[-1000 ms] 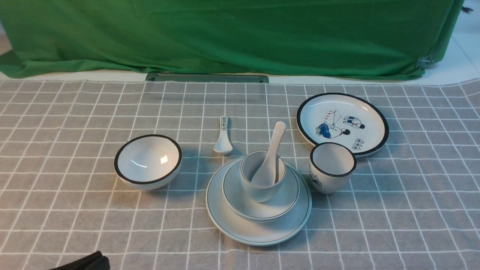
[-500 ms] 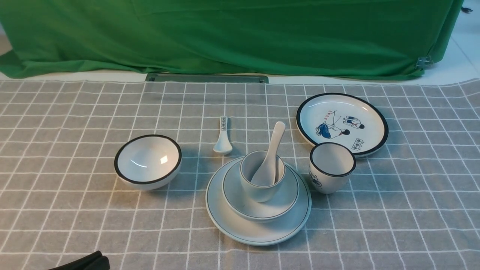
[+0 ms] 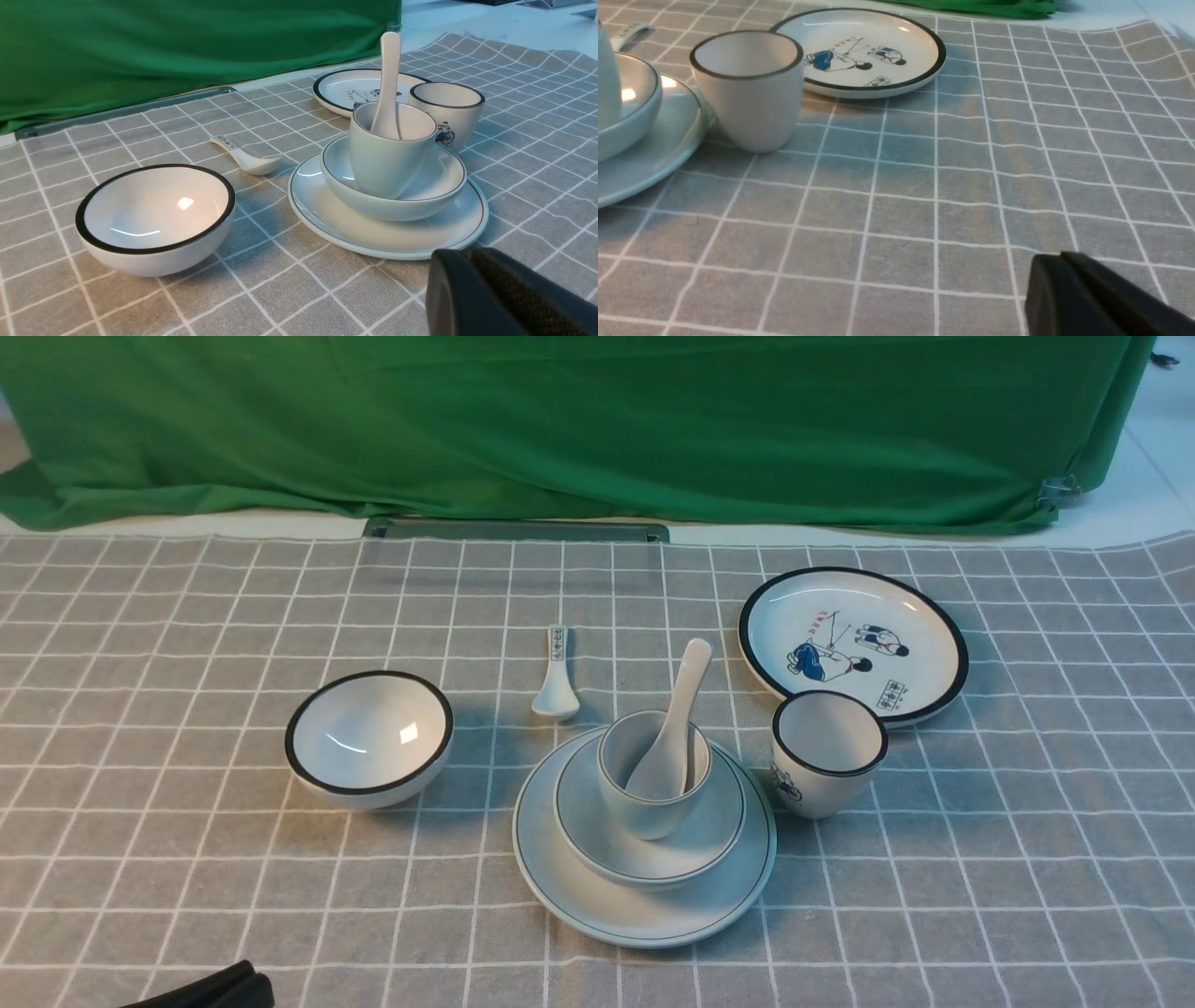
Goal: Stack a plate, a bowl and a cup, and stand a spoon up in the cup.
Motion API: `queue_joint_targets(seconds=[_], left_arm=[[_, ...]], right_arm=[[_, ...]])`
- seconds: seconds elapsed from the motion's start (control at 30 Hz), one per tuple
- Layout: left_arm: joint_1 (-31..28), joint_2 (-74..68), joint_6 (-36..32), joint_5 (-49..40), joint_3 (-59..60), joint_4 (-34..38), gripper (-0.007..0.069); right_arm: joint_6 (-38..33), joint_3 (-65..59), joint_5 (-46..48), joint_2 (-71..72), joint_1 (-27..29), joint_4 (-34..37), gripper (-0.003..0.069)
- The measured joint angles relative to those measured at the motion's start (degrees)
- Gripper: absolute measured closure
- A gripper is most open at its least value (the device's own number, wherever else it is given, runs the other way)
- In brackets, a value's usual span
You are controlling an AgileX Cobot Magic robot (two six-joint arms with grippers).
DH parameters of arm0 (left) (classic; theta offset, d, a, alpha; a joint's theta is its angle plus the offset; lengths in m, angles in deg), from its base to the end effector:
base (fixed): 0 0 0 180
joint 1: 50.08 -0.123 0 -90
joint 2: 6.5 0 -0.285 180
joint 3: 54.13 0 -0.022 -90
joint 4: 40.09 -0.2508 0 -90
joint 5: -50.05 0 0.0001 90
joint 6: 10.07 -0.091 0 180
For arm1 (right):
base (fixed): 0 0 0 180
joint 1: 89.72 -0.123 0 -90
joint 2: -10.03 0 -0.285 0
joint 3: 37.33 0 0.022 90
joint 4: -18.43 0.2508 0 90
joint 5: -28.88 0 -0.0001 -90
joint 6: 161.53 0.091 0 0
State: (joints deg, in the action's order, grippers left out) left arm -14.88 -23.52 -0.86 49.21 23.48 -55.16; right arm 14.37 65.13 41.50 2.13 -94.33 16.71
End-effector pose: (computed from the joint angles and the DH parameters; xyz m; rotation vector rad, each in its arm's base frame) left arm 0.0573 -0.0399 0.1994 0.5864 1.5744 -0.3838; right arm 0.0559 0.0039 0.1912 -0.1501 1.7048 -0.0208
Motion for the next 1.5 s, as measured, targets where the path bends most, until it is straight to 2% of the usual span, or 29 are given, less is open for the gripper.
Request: queue_joint_targets(seconds=[0.87,1.0,1.07,1.1,1.17,1.2,1.23,1.33,1.37,1.4,1.5], left_arm=[[-0.76,0.00,-0.36,0.84,0.00,0.26,0.0607],[-7.70,0.96,-3.60,1.36,0.00,5.62,0.0615],[-17.25,2.71,-8.18,1.79,0.00,12.52,0.0615],[-17.89,2.87,-8.44,1.78,0.00,13.31,0.0615],[-25.26,4.93,-10.19,0.84,0.00,15.95,0.0615],[-25.84,5.12,-10.19,0.84,0.00,16.26,0.0615],[-29.56,6.41,-10.52,-0.26,0.00,17.00,0.0615],[-34.26,8.55,-10.80,-4.72,0.00,18.04,0.0615],[-36.16,9.00,-11.25,-9.08,0.00,19.06,0.0615],[-37.12,9.17,-12.13,-11.95,0.00,19.71,0.0615],[-37.57,9.17,-13.51,-12.93,0.00,20.46,0.0615]], right_arm=[[0.11,0.00,0.04,0.05,0.00,0.10,0.0573],[0.11,0.00,0.04,0.05,0.00,0.10,0.0572],[0.11,0.00,0.04,0.05,0.00,0.10,0.0571],[0.11,0.00,0.04,0.05,0.00,0.10,0.0571],[0.11,0.00,0.04,0.05,0.00,0.10,0.0569],[0.11,0.00,0.04,0.05,0.00,0.10,0.0569],[0.11,0.00,0.04,0.05,0.00,0.10,0.0569],[0.11,0.00,0.04,0.05,0.00,0.10,0.0568],[0.11,0.00,0.04,0.05,0.00,0.10,0.0565],[0.11,0.00,-0.02,0.05,0.00,0.10,0.0561],[0.11,0.00,0.05,0.05,0.00,0.10,0.0554]])
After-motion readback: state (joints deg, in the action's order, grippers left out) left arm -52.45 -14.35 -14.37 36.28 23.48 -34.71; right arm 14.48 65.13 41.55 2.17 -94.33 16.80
